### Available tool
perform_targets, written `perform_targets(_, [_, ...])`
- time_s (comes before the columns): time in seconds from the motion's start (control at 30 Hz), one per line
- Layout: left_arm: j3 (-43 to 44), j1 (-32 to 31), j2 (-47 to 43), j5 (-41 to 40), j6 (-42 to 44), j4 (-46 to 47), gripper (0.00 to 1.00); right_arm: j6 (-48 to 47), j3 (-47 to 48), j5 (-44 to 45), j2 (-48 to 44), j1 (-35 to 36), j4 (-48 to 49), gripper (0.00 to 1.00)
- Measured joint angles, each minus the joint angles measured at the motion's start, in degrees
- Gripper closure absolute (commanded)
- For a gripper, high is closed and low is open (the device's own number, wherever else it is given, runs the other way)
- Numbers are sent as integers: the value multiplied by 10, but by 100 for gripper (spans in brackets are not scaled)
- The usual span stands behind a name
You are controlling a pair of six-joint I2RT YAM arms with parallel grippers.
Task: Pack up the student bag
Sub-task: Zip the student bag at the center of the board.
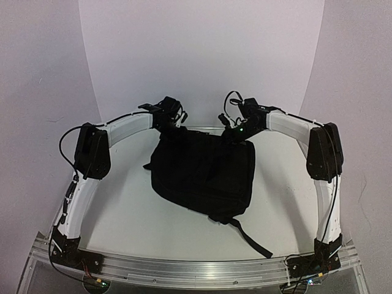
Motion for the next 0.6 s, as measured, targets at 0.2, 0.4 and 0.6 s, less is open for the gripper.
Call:
perform_targets(0.2, [-269,3,-130,26,-42,18,84,-3,45,1,29,5,2,100])
perform_targets(0.4, [-374,3,-274,94,-74,19,36,-19,45,1,30,24,-2,100])
perform_targets(0.6, [-310,19,-292,60,-67,27,11,-26,29,2,30,40,0,100])
